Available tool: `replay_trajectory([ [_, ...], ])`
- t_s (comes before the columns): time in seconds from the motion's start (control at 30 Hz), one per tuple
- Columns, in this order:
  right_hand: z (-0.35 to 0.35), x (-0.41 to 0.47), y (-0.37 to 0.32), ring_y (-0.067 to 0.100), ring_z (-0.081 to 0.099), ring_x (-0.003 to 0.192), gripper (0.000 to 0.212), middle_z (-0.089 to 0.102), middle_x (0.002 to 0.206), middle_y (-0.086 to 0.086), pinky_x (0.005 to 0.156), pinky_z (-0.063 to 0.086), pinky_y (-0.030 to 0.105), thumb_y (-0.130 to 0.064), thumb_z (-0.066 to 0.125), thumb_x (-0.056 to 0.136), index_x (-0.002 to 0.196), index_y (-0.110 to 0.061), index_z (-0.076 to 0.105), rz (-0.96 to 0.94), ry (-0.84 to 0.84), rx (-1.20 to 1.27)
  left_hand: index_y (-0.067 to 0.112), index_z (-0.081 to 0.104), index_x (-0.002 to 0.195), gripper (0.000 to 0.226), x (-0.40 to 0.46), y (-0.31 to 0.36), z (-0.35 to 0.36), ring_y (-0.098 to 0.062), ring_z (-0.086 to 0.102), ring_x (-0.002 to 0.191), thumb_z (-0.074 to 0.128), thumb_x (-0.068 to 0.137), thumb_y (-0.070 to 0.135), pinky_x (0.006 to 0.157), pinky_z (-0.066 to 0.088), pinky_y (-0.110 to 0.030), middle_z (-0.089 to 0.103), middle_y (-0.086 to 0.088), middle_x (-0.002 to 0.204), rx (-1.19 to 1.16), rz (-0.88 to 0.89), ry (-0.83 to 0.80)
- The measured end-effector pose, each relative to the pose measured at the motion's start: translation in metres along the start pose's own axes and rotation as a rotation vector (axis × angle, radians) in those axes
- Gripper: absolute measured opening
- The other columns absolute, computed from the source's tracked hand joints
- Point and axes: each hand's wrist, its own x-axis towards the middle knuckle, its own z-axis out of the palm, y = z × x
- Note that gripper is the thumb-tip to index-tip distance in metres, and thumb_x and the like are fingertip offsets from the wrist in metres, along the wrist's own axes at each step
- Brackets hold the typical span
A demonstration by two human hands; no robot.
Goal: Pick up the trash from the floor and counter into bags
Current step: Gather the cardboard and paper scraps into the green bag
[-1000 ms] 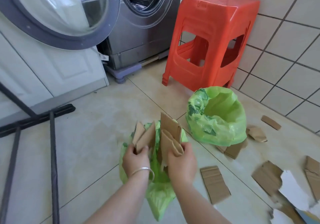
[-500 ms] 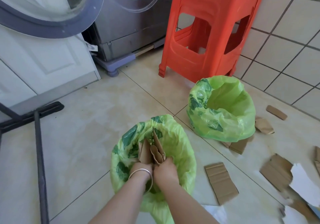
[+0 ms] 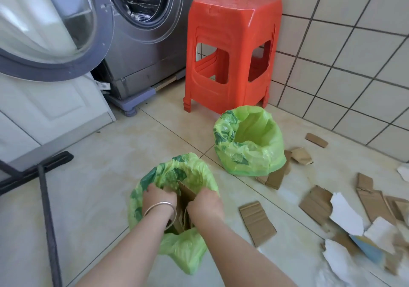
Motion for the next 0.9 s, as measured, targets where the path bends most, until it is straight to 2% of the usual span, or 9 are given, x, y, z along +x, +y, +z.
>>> replay_trajectory([
  [0.07,-0.024,-0.015,0.012,0.027,0.064,0.102,0.026,0.065,0.110,0.009,0.079,0.051,0.031,-0.014,0.048,0.087,0.111,-0.010,0.059,-0.067,0.019,0.029,0.012,0.052,0.122,0.045,-0.021,0.008,-0.010,-0.035,0.059,0.104,0.054,0.080,0.030,0.087,0.051,-0.044,0.053,-0.013,0.126,0.078,0.165,0.072],
  [0.17,-0.061,-0.034,0.047,0.028,0.067,0.091,0.026,0.070,0.100,0.009,0.073,0.055,0.033,-0.020,0.048,0.085,0.106,-0.015,0.063,-0.099,0.031,0.188,0.019,0.045,0.130,0.045,-0.058,0.027,-0.013,-0.031,0.054,0.113,0.054,0.085,0.021,0.088,0.045,-0.038,0.046,-0.008,0.133,0.126,0.368,0.073],
  [0.3,-0.110,-0.054,0.110,0.025,0.068,0.077,0.021,0.073,0.080,0.007,0.077,0.057,0.042,-0.014,0.047,0.082,0.083,-0.010,0.068,-0.005,0.119,0.418,0.020,0.046,0.129,0.043,-0.104,0.050,0.005,-0.025,0.058,0.107,0.053,0.086,0.019,0.087,0.048,-0.035,0.057,-0.002,0.125,0.192,0.599,-0.046],
  [0.37,-0.126,-0.058,0.137,0.023,0.068,0.082,0.020,0.069,0.073,0.001,0.080,0.058,0.043,-0.016,0.047,0.083,0.070,-0.020,0.061,0.022,0.136,0.455,0.022,0.050,0.125,0.039,-0.120,0.055,0.018,-0.024,0.061,0.103,0.052,0.086,0.017,0.088,0.051,-0.034,0.062,0.001,0.117,0.255,0.657,-0.155],
  [0.5,-0.136,-0.048,0.182,0.026,0.067,0.094,0.013,0.072,0.096,0.007,0.084,0.057,0.044,-0.020,0.048,0.083,0.081,-0.020,0.061,0.046,0.118,0.444,0.022,0.062,0.112,0.027,-0.134,0.062,0.058,-0.021,0.063,0.096,0.051,0.088,0.016,0.085,0.049,-0.026,0.068,-0.001,0.107,0.327,0.724,-0.332],
  [0.67,-0.107,-0.011,0.234,0.021,0.062,0.071,0.018,0.067,0.078,0.004,0.065,0.055,0.029,-0.015,0.046,0.086,0.073,-0.016,0.059,0.241,0.024,0.522,0.017,0.064,0.113,0.026,-0.128,0.039,0.131,-0.022,0.063,0.101,0.053,0.089,0.014,0.087,0.045,-0.022,0.068,-0.005,0.112,0.402,0.688,-0.491],
  [0.73,-0.090,0.005,0.254,0.020,0.060,0.070,0.017,0.063,0.071,0.002,0.059,0.051,0.025,-0.014,0.046,0.086,0.074,-0.015,0.059,0.309,-0.019,0.516,0.020,0.062,0.116,0.030,-0.114,0.018,0.159,-0.022,0.061,0.108,0.051,0.089,0.015,0.093,0.047,-0.027,0.065,-0.004,0.118,0.513,0.639,-0.515],
  [0.83,-0.069,0.033,0.285,0.027,0.066,0.082,0.017,0.069,0.082,0.009,0.073,0.055,0.034,-0.014,0.047,0.082,0.082,-0.010,0.063,0.374,-0.034,0.428,0.022,0.049,0.128,0.042,-0.090,-0.015,0.193,-0.022,0.052,0.120,0.046,0.089,0.009,0.099,0.044,-0.032,0.053,-0.003,0.130,0.766,0.622,-0.542],
  [0.9,-0.059,0.050,0.303,0.028,0.065,0.081,0.016,0.068,0.084,0.011,0.072,0.052,0.036,-0.013,0.046,0.078,0.078,-0.008,0.061,0.397,-0.064,0.328,0.022,0.040,0.133,0.049,-0.079,-0.032,0.211,-0.023,0.047,0.122,0.042,0.088,0.004,0.096,0.046,-0.035,0.044,-0.004,0.133,0.910,0.644,-0.504],
])
